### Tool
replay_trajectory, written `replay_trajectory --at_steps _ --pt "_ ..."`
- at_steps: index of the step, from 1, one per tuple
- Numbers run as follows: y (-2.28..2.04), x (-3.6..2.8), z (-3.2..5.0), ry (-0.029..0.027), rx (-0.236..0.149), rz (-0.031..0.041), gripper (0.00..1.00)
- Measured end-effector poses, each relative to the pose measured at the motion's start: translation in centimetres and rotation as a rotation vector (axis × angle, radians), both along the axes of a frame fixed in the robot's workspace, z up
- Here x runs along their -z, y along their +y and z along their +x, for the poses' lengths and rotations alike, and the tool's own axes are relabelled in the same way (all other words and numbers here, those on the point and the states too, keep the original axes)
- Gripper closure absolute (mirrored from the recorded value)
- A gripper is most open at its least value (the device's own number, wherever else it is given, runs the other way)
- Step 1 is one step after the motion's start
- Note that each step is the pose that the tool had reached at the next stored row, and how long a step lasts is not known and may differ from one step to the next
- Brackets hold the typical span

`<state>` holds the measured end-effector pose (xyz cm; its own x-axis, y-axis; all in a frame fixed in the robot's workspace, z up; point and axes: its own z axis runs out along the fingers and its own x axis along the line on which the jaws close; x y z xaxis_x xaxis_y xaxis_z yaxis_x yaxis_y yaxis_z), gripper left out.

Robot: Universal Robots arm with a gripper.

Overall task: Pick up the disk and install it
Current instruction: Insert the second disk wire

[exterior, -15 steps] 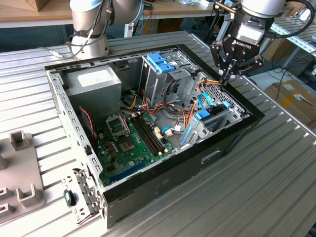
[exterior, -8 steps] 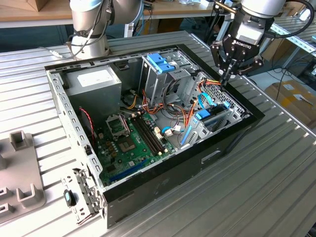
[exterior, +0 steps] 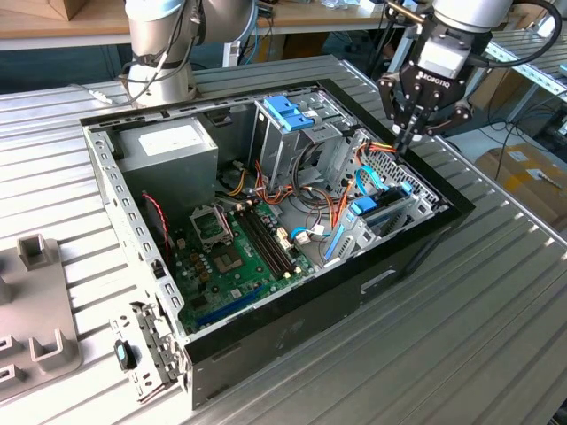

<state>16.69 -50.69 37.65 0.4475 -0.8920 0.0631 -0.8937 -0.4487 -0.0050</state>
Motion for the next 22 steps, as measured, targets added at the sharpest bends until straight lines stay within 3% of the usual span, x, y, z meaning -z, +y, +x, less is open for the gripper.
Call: replay_trajectory --at_steps 2,10,15,22 --pt "0.0 0.0 0.0 0.0 0.055 0.0 0.84" --pt "0.0 0.0 0.0 0.0 0.203 -0.0001 0.84" --pt "0.0 0.0 0.0 0.0 0.323 -0.0001 0.84" --pt "0.0 0.0 0.0 0.0 0.328 0.0 0.84"
